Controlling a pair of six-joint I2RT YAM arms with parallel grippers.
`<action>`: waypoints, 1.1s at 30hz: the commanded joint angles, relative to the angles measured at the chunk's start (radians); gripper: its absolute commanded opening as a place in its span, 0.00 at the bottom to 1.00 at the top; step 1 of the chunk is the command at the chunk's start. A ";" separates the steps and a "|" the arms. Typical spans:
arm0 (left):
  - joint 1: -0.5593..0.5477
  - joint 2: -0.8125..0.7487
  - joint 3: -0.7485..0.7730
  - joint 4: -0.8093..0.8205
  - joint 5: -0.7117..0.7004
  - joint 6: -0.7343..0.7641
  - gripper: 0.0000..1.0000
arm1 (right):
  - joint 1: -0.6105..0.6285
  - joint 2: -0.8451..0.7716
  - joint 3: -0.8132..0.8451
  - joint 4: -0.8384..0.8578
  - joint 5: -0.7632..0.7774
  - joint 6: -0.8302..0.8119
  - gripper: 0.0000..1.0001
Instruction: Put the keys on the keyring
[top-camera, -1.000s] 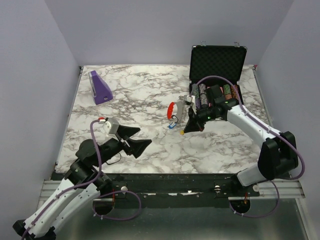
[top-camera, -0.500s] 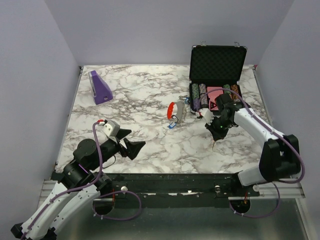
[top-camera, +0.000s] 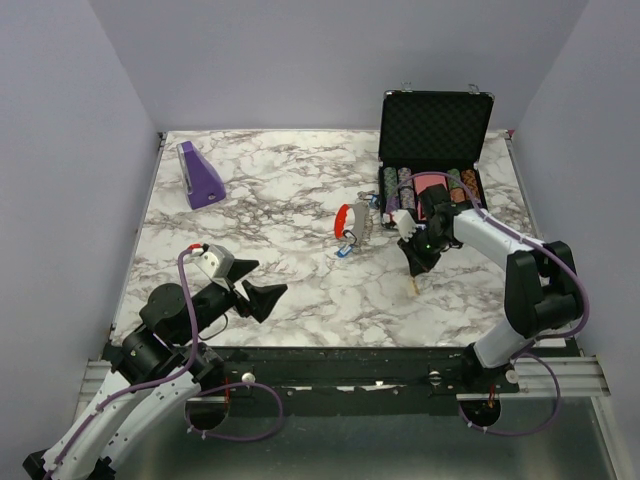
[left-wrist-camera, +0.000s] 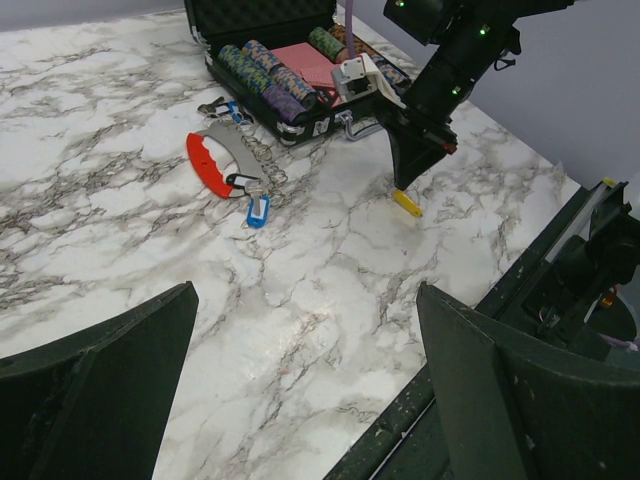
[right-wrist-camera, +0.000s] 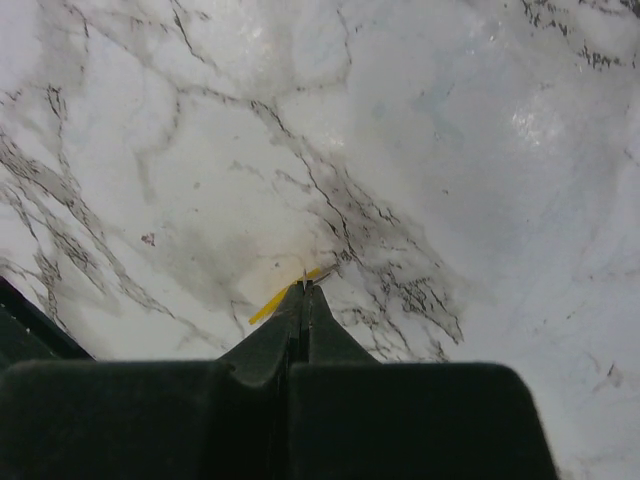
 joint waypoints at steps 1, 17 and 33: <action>0.006 -0.004 0.002 -0.008 -0.020 0.014 0.99 | 0.011 0.025 0.004 0.074 -0.070 0.050 0.01; 0.007 -0.004 0.002 -0.009 -0.027 0.016 0.99 | 0.014 0.043 -0.008 0.122 -0.103 0.084 0.03; 0.007 -0.006 0.002 -0.009 -0.024 0.016 0.99 | 0.031 0.095 0.006 0.144 -0.115 0.117 0.06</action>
